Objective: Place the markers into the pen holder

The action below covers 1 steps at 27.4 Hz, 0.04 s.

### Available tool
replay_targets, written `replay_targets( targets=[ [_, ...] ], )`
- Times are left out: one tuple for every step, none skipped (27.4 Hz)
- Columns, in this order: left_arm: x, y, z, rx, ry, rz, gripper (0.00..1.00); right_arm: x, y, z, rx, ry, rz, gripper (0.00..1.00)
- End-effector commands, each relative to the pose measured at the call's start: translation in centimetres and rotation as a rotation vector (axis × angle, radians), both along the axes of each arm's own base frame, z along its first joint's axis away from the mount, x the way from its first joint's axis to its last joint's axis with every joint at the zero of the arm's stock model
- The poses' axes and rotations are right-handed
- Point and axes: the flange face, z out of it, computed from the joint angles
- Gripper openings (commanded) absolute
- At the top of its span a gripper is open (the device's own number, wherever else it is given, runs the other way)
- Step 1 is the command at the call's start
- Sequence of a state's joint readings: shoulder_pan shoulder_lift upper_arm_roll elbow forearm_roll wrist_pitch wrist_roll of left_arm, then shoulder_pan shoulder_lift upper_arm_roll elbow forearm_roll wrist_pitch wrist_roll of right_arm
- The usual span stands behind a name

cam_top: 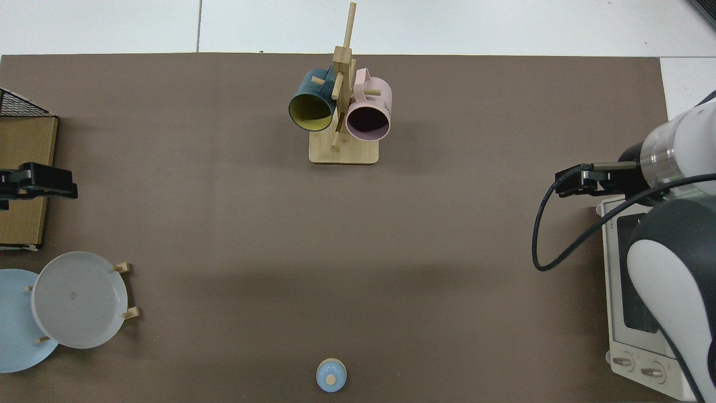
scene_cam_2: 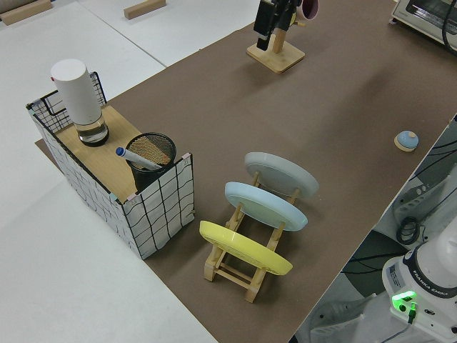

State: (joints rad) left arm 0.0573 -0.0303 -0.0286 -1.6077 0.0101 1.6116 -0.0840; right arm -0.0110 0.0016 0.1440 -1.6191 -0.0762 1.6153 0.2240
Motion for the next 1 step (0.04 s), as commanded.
replay_targets(
  targets=[
    [-0.64, -0.97, 0.36, -0.010, -0.003, -0.037, 1.00, -0.26, -0.35, 0.29, 0.004, 0.000, 0.014, 1.00]
  ],
)
